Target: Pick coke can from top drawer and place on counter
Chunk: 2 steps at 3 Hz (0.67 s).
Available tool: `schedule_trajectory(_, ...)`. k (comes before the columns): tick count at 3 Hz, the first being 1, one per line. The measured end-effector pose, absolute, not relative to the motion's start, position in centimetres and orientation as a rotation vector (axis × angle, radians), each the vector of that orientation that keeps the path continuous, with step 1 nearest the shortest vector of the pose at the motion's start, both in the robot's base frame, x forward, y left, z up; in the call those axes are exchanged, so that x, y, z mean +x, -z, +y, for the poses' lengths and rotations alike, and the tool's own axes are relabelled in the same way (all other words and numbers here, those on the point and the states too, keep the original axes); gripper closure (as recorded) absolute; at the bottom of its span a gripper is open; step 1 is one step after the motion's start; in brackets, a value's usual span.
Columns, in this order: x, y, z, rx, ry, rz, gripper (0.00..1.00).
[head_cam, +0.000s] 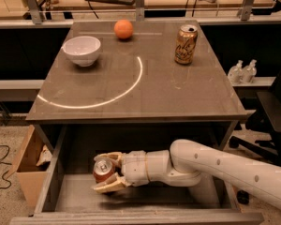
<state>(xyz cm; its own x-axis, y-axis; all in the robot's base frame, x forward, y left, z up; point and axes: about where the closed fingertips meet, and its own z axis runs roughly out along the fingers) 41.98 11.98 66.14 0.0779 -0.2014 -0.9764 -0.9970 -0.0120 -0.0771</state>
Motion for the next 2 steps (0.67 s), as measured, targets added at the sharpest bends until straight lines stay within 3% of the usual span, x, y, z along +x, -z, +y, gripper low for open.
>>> schedule_trajectory(1, 41.90, -66.16, 12.12, -1.398, -1.054, 1.292, 0.88)
schedule_trajectory(2, 41.83, -66.19, 12.24, -1.400, -1.056, 1.290, 1.00)
